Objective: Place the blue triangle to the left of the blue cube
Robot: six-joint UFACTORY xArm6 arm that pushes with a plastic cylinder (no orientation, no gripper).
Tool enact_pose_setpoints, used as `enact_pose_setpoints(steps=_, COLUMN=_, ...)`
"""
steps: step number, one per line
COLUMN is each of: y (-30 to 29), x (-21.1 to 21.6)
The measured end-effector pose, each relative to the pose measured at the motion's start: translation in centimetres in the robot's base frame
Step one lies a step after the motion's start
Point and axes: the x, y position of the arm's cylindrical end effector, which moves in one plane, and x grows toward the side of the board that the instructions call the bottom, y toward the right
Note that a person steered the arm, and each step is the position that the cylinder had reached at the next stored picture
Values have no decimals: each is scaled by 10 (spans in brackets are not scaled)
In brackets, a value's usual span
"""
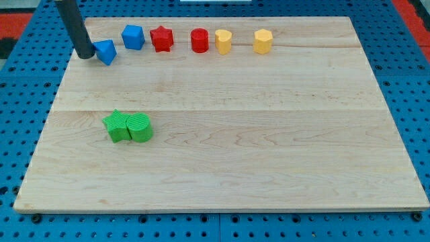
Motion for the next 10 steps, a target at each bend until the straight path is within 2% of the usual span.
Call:
enact_pose_setpoints(steps=1, y=8, x=42)
enact_pose_setpoints(steps=2, y=69, x=51)
enact_pose_setpoints(steps=3, y=72, x=17)
enact_pose_setpoints(steps=4, y=32, x=9)
enact_pose_setpoints(steps=6, y=15, x=-5)
enact_pose_setpoints(steps=7, y=16, x=14)
enact_pose_setpoints(steps=8, y=-7, x=14)
enact_pose_setpoints(steps=9, y=-16, x=5)
enact_pose_setpoints(steps=10, y=-16, x=-24)
